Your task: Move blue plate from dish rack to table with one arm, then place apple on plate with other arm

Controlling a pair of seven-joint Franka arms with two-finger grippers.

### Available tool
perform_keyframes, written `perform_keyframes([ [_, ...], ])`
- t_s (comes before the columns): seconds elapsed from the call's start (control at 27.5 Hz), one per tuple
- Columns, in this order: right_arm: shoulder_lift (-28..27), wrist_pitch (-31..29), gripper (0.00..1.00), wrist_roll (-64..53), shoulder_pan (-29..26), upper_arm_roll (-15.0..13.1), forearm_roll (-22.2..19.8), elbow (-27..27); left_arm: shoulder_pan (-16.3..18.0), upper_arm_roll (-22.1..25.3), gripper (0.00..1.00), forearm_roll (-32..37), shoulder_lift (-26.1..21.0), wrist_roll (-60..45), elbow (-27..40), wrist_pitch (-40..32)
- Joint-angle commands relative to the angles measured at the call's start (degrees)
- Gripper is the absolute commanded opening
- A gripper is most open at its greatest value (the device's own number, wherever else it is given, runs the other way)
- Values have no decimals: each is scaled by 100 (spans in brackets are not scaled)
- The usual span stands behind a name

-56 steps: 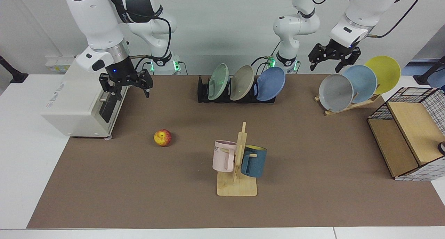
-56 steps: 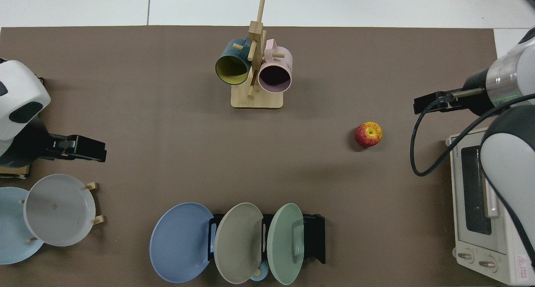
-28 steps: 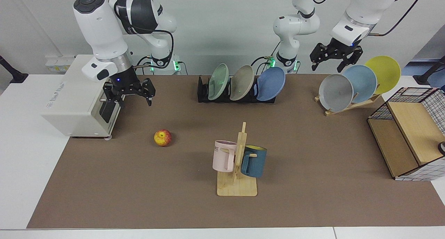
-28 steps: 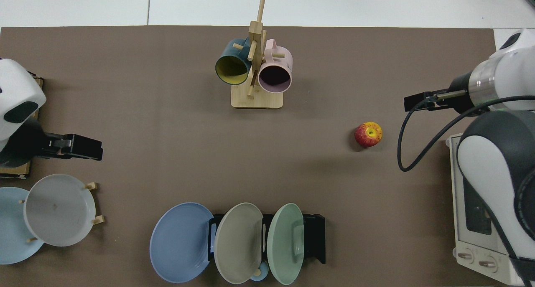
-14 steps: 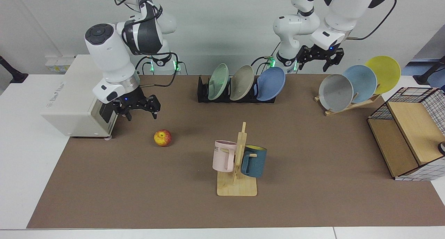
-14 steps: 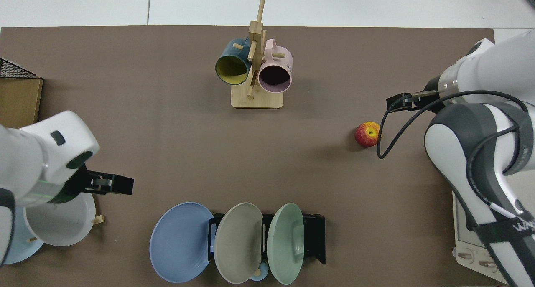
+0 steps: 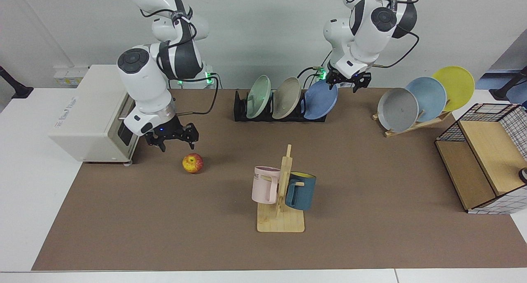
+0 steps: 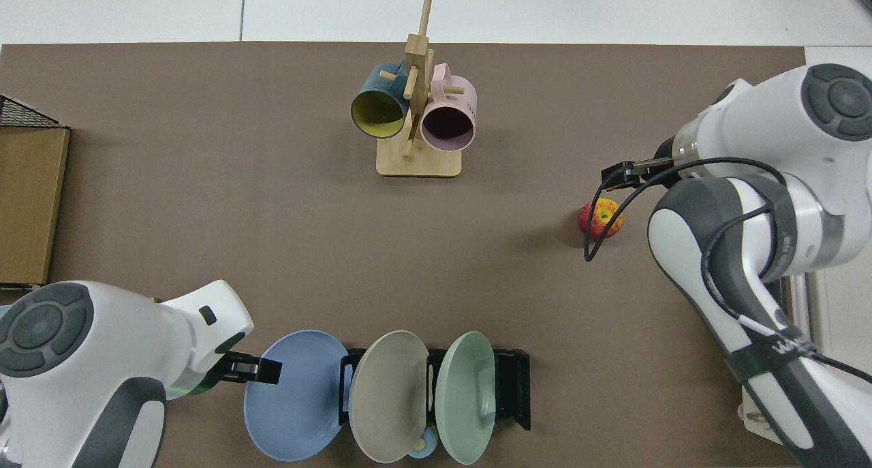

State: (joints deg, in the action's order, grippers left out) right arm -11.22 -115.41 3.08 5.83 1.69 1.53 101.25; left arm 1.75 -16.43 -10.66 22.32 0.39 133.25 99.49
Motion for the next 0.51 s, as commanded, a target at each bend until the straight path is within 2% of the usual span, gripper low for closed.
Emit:
perform_keyframes([
  [0.0,-82,-411,100,106,76,-2,-4,448,-26,35,99,-278,316,295,543,246],
  [0.11,-135,-719,100,123,84,-2,-13,642,-26,-106,99,-349,264,295,640,316],
  [0.33,-582,-965,100,501,181,-2,-144,651,-44,-115,99,-437,202,330,737,422],
  [0.47,-873,-1115,100,554,181,-2,-188,659,-175,-229,99,-437,141,313,781,606],
])
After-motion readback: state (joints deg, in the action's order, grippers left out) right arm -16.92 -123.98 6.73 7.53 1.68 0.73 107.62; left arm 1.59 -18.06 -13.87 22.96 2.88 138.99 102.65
